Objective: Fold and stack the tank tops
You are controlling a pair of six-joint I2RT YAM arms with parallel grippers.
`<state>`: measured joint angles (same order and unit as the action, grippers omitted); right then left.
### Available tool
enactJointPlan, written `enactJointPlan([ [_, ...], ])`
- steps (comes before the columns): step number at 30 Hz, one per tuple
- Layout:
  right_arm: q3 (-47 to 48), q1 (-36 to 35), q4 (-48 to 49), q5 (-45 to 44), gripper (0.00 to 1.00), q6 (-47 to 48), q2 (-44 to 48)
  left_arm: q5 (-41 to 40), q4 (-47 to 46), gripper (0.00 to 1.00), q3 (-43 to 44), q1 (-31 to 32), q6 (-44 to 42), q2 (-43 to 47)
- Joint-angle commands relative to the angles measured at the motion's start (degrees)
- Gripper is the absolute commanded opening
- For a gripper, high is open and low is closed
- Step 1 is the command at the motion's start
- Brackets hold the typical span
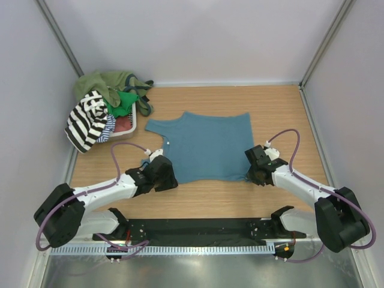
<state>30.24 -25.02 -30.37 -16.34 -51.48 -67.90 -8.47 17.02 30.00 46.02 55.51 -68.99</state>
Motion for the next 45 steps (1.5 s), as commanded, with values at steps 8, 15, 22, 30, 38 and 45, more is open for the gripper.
enactJointPlan([
  [8,-1.8,-0.2,1.6,1.7,0.01,-0.1,-1.2,0.5,-6.5,0.48,3.4,0.7,0.0,-3.3],
  [15,-1.6,-0.2,1.3,1.9,0.01,-0.3,-0.5,-0.6,-6.6,0.48,5.9,1.2,-0.7,-9.0],
  [22,-1.0,-0.2,-1.3,0.9,0.01,-0.3,1.5,-1.5,-7.6,0.39,7.1,2.5,-0.5,-13.7],
  [30,0.9,-0.2,-5.9,-0.5,0.01,-0.3,5.0,-2.3,-5.3,0.0,7.8,2.8,-1.4,-14.2],
  [38,4.5,-0.2,-13.9,-2.5,0.01,0.1,7.7,-0.9,4.4,0.0,9.7,3.2,-3.3,-6.7],
  [45,6.4,-0.2,-14.6,-1.8,0.01,1.0,9.5,-2.2,8.2,0.0,12.1,3.1,-4.3,-4.0],
])
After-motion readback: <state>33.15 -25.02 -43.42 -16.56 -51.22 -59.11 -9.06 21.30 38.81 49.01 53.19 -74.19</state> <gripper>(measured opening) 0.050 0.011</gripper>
